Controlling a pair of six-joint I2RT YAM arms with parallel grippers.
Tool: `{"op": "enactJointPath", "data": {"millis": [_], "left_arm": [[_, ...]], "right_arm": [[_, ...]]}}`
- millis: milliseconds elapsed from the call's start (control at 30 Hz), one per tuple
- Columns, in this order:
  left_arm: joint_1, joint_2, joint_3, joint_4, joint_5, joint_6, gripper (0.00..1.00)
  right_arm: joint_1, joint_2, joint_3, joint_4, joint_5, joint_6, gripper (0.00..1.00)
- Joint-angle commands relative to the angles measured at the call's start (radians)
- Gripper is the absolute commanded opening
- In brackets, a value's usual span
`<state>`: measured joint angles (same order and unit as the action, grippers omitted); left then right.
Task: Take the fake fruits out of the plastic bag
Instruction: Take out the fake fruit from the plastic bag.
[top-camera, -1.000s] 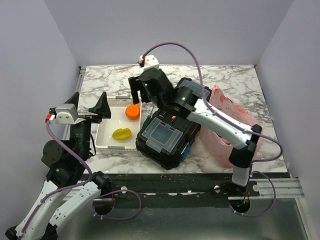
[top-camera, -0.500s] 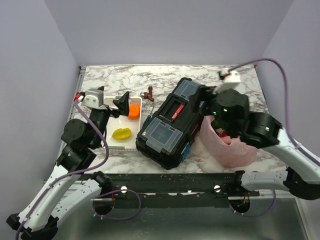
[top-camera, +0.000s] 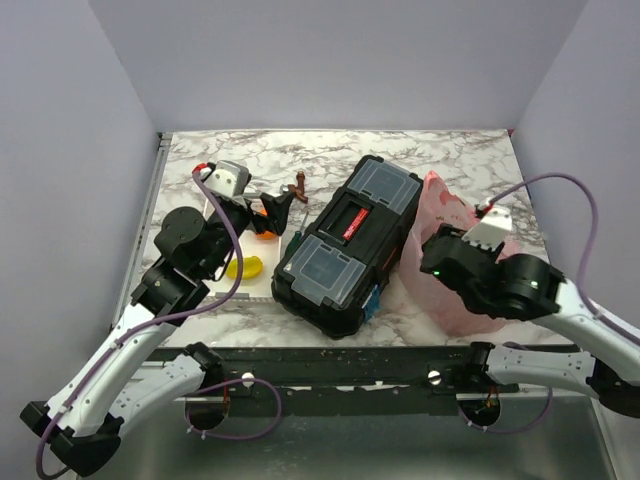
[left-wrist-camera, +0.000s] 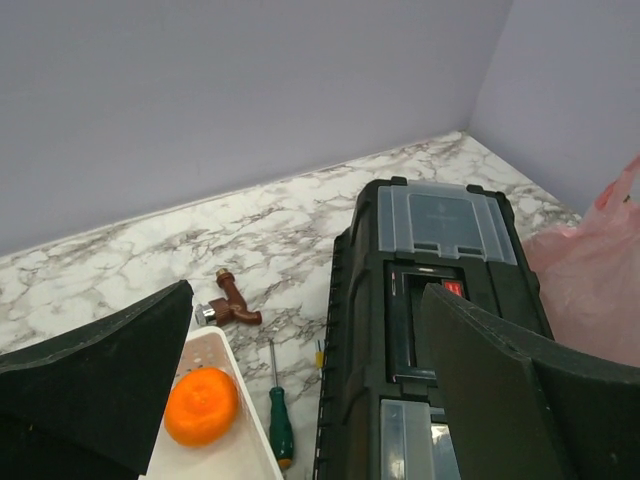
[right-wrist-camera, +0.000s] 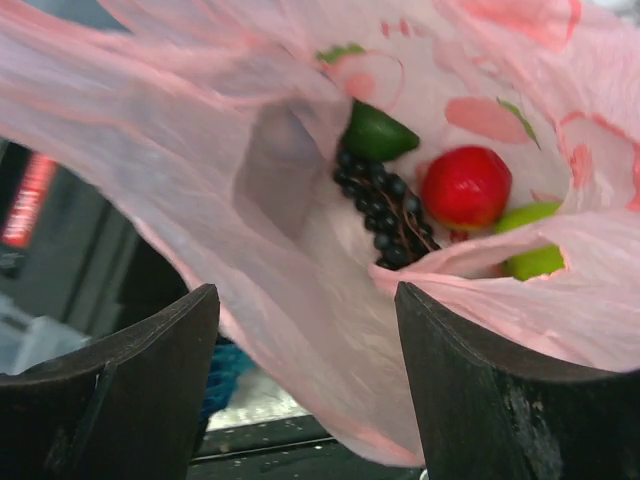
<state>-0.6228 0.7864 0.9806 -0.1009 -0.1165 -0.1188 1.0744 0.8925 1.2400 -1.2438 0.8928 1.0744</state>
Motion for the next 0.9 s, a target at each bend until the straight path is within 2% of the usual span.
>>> {"op": "enactJointPath", "data": {"millis": [0, 100, 267, 333, 433, 600, 667, 733, 867], "left_arm": [[0.005, -0.018, 0.025, -0.005, 0.037, -0.012, 0.96], [0.005, -0.023, 0.027, -0.007, 0.033, -0.012, 0.96], [0.000, -0.040, 0.020, 0.001, 0.038, -0.010, 0.96], [-0.002, -0.045, 0.010, 0.012, 0.038, -0.013, 0.96], [-0.008, -0.032, 0.012, 0.012, 0.071, -0.024, 0.96], [-0.025, 0.065, 0.067, -0.007, 0.268, -0.079, 0.96], [-0.042, 0.140, 0.117, -0.012, 0.325, -0.130, 0.89], [-0.065, 0.239, 0.199, -0.039, 0.394, -0.200, 0.87], [-0.185, 0.414, 0.317, 0.005, 0.450, -0.289, 0.93]], "right_arm": [[-0.037, 0.138, -0.036, -0.177, -0.013, 0.253, 0.73], [-0.169, 0.207, -0.083, -0.136, -0.042, 0.230, 0.71], [-0.455, 0.198, -0.207, 0.193, -0.252, -0.071, 0.63], [-0.517, 0.197, -0.228, 0.300, -0.361, -0.141, 0.60], [-0.523, 0.219, -0.223, 0.404, -0.492, -0.234, 0.60], [-0.522, 0.273, -0.235, 0.310, -0.410, -0.170, 0.66], [-0.525, 0.280, -0.251, 0.242, -0.369, -0.086, 0.67], [-0.524, 0.264, -0.284, 0.206, -0.392, -0.013, 0.67], [-0.525, 0.186, -0.389, 0.207, -0.462, 0.057, 0.69]]}}
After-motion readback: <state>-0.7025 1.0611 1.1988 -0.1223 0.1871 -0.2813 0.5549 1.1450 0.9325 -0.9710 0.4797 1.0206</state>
